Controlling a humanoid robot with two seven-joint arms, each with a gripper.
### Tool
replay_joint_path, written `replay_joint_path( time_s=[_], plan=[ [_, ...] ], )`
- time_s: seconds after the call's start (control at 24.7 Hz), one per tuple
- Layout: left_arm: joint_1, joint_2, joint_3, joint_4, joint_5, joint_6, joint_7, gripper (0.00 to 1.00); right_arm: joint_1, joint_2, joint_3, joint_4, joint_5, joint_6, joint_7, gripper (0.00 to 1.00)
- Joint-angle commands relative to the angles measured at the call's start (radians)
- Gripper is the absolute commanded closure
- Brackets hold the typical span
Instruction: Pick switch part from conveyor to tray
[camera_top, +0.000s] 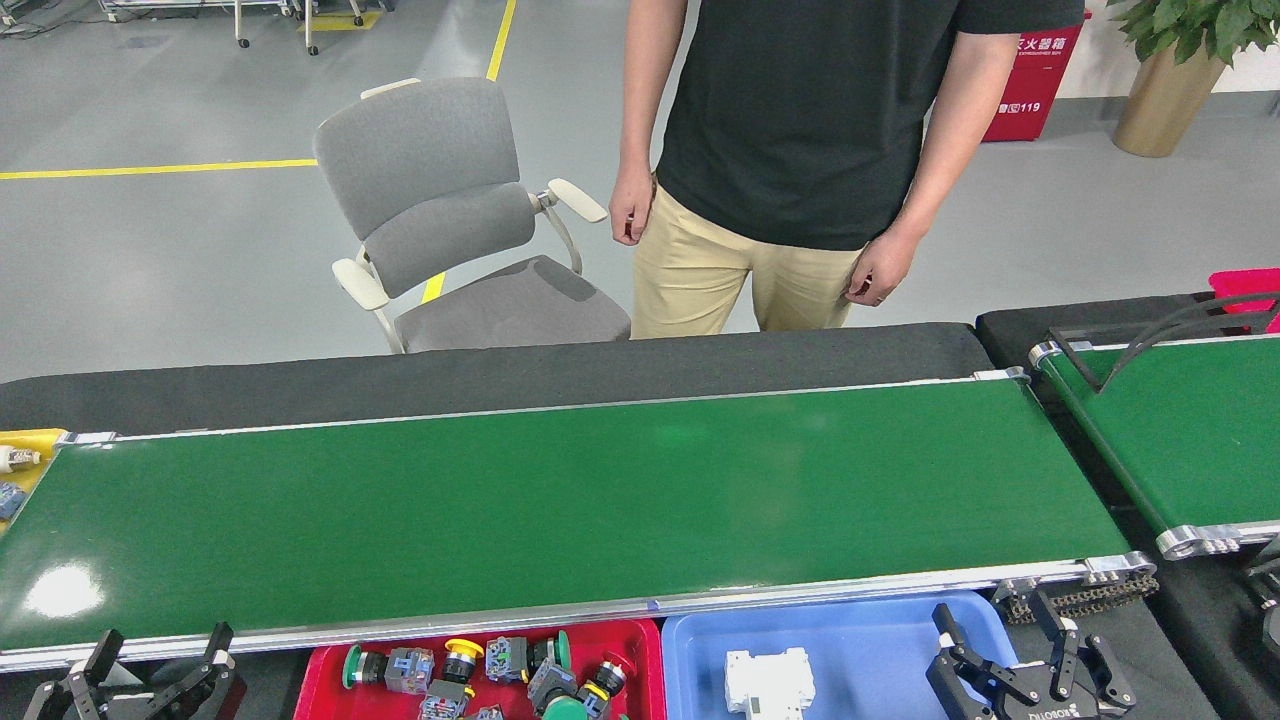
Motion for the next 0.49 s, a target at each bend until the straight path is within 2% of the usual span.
replay_joint_path(
  time_s=[0.0, 0.45],
  plan=[
    [0.002, 0.012, 0.018, -0.015, 0.0, 0.001, 0.003, 0.0, -0.005, 0.002, -0.011, -0.016, -0.004, 0.003, -0.009, 0.0],
    [0.01, 0.016, 0.035, -0.012, 0.0, 0.004, 0.003, 0.0, -0.016, 0.003, -0.015, -0.01, -0.005, 0.017, -0.009, 0.0]
  ],
)
